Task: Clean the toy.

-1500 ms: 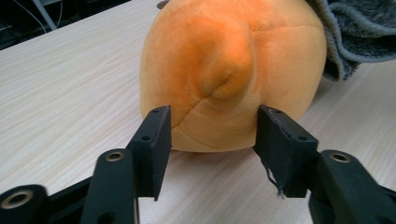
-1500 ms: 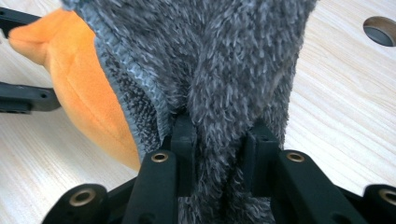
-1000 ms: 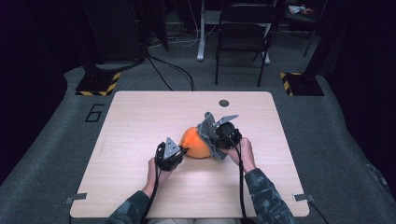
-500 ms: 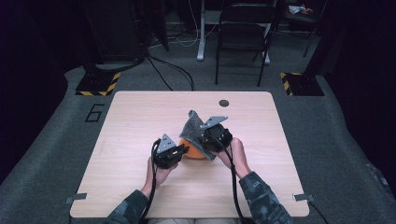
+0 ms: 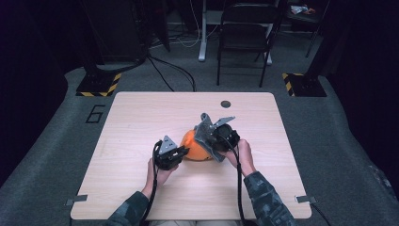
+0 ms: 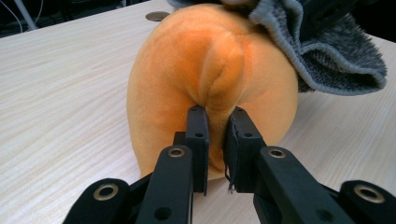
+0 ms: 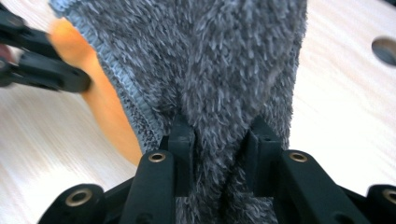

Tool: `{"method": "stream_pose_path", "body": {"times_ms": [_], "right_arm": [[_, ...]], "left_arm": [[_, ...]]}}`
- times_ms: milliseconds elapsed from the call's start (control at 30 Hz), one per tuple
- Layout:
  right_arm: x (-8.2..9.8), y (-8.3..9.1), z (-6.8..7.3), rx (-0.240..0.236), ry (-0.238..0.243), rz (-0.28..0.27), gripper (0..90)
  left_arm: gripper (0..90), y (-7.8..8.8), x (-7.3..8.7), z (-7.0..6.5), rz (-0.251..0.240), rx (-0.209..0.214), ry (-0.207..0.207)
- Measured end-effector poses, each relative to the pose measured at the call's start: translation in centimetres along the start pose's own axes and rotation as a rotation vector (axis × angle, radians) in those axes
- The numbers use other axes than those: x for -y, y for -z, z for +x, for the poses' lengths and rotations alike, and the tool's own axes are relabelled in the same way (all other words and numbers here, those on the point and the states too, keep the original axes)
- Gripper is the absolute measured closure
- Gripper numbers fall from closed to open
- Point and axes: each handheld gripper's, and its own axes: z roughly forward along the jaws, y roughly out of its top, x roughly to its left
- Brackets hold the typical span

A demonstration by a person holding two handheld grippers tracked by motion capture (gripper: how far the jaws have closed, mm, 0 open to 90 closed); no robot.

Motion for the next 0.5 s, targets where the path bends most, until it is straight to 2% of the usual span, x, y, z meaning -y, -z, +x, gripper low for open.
{"method": "stream_pose_path", "body": {"times_ms": [100, 267, 367, 433, 500], "right_arm": [[0.5, -0.6, -0.8, -0.009, -0.022, 0.03, 68.0], [1.5, -1.6, -1.9, 0.006, -0.056, 0.08, 68.0], [2.2, -2.5, -2.5, 0.032, -0.072, 0.129, 68.0], [2.8, -3.2, -2.7, 0.048, -0.08, 0.141, 68.0], [3.4, -4.0, -3.0, 0.059, -0.094, 0.18, 68.0]], "left_arm": [[80.1, -0.1, 0.1, 0.0, -0.005, -0.003, 0.005], [80.0, -0.2, 0.1, 0.0, -0.005, -0.004, 0.003], [80.0, -0.1, 0.1, 0.0, -0.004, -0.004, 0.003], [79.9, -0.1, 0.1, 0.0, -0.004, -0.005, 0.003], [79.8, -0.1, 0.1, 0.1, -0.007, -0.006, 0.004]]}}
